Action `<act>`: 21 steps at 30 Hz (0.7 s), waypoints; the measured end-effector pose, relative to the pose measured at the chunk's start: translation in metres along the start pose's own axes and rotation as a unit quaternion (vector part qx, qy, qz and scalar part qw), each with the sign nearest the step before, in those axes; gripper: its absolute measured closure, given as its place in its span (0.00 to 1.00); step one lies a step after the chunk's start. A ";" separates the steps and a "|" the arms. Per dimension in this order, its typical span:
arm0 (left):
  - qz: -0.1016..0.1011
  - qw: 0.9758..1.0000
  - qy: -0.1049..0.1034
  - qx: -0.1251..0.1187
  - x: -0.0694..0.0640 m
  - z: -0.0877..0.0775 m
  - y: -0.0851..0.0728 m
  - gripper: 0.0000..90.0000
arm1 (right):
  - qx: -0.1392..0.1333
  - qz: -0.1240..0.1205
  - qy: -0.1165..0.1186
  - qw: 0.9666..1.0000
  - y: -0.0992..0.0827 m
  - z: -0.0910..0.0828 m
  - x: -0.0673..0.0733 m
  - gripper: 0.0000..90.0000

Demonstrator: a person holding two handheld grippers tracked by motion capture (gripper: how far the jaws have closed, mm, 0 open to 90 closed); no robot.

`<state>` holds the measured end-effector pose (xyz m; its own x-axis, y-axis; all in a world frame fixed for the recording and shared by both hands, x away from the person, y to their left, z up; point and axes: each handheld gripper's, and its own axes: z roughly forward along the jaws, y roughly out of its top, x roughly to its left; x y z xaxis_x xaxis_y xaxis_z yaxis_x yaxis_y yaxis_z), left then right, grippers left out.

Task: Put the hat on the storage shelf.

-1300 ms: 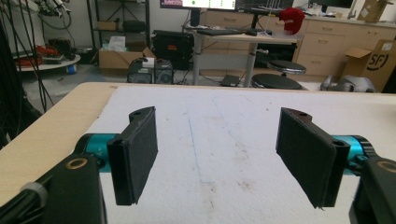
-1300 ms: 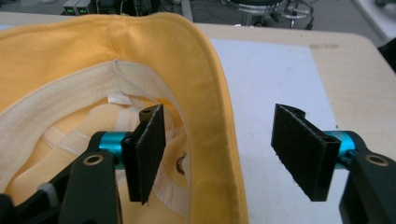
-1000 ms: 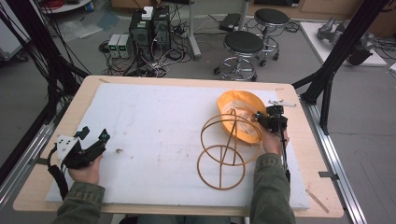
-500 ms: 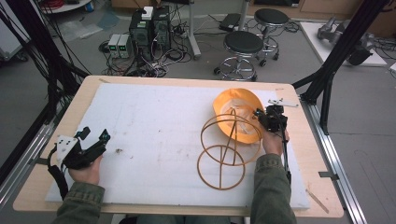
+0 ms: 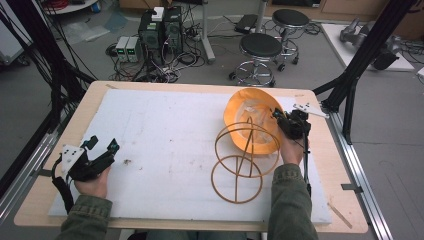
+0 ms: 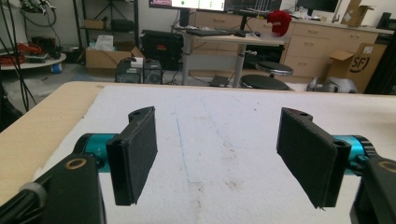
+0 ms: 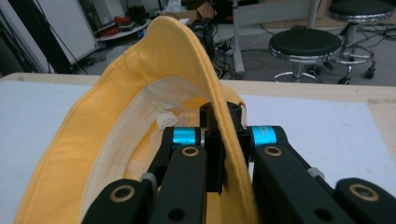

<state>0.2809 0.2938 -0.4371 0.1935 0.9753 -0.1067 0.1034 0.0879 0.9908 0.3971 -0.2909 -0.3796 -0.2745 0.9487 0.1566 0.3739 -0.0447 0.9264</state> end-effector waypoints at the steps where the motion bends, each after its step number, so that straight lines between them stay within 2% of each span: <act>1: 0.000 1.000 0.000 0.000 0.000 0.000 0.000 0.32 | -0.006 0.000 0.000 1.000 0.001 -0.001 0.000 0.98; 6: 0.002 1.000 -0.001 0.002 0.000 0.000 0.000 0.32 | -0.030 -0.006 0.002 1.000 0.005 -0.008 0.002 0.97; 7: 0.000 1.000 -0.001 0.002 0.000 0.001 0.000 0.32 | -0.033 -0.022 -0.005 0.999 0.007 -0.010 0.005 0.97; 8: 0.000 1.000 -0.001 0.004 0.000 0.001 -0.001 0.32 | -0.033 -0.022 -0.005 0.999 0.007 -0.010 0.005 0.97; 10: 0.001 1.000 -0.001 0.005 0.000 0.001 -0.001 0.32 | -0.038 -0.044 -0.011 0.998 0.010 -0.011 0.008 0.97; 12: 0.002 1.000 0.000 0.005 0.000 0.001 -0.001 0.32 | -0.048 -0.062 -0.013 0.997 0.013 -0.013 0.012 0.97; 18: 0.001 1.000 0.001 0.004 0.001 0.001 0.000 0.32 | -0.073 -0.097 -0.007 0.993 0.030 -0.020 0.026 0.97; 21: -0.001 1.000 0.001 0.001 0.000 0.001 0.000 0.32 | -0.102 -0.107 -0.001 0.989 0.037 -0.025 0.033 0.97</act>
<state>0.2816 0.2942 -0.4374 0.1910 0.9757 -0.1075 0.1053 0.0885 0.9905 0.3792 -0.2690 -0.3315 -0.3268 0.9437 -0.0512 0.1208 0.0954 0.9881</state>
